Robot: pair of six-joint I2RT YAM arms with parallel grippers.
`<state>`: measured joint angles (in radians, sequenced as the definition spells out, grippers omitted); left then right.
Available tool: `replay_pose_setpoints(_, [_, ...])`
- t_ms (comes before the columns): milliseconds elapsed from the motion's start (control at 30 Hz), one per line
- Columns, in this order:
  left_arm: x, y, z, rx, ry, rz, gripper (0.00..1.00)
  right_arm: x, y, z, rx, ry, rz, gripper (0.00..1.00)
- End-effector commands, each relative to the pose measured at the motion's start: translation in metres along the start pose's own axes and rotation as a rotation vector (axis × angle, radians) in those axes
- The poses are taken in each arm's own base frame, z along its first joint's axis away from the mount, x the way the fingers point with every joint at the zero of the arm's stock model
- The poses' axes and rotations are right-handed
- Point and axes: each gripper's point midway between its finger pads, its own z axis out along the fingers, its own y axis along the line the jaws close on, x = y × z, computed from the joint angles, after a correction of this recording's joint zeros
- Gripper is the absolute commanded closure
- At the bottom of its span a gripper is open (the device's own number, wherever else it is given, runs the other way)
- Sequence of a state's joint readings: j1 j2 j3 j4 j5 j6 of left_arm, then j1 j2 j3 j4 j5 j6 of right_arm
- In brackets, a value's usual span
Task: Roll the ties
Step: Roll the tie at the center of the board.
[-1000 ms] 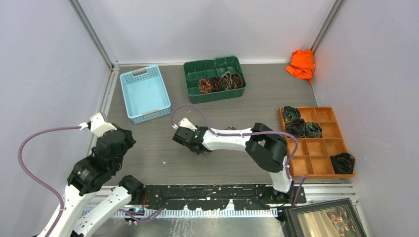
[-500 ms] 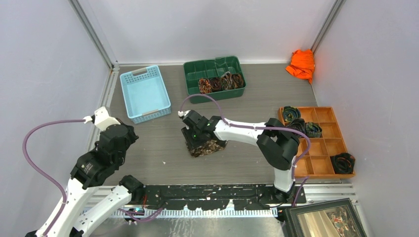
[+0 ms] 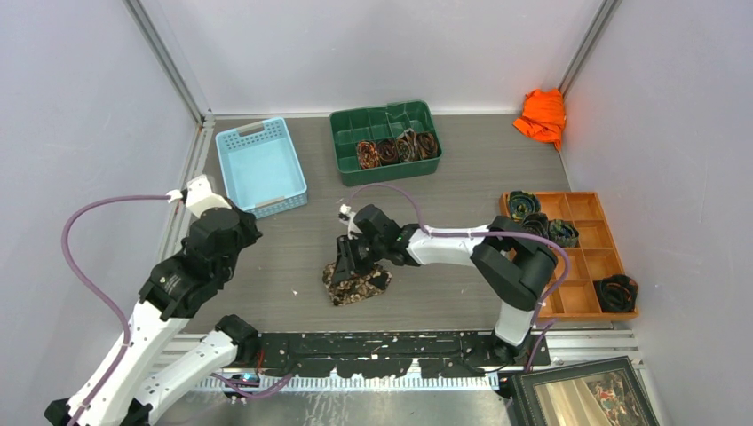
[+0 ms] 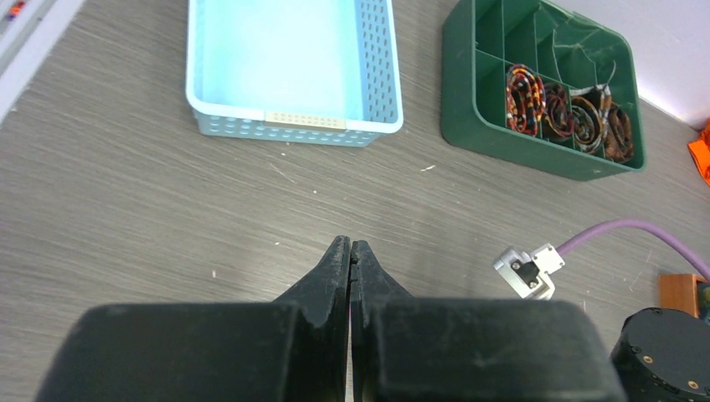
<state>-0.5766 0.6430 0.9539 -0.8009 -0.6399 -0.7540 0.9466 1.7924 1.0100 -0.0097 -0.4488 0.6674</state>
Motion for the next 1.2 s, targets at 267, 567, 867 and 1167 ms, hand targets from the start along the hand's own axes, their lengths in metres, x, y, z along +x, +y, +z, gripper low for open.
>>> replay_pose_setpoints(267, [0.014,-0.066,0.027,0.169,0.084,-0.039,1.0,0.001,0.008,-0.043,-0.123,-0.144,0.049,0.65])
replay_pose_setpoints(567, [0.041,-0.078,0.049,0.168,0.155,-0.016,1.0,0.014,-0.024,-0.041,-0.044,-0.143,0.068,0.56])
replay_pose_setpoints(867, [0.07,-0.084,0.066,0.153,0.21,0.025,1.0,-0.006,-0.046,-0.061,0.088,-0.197,0.029,0.39])
replay_pose_setpoints(1167, [0.088,-0.087,0.077,0.147,0.243,0.046,1.0,-0.007,-0.074,-0.08,0.287,-0.192,-0.029,0.32])
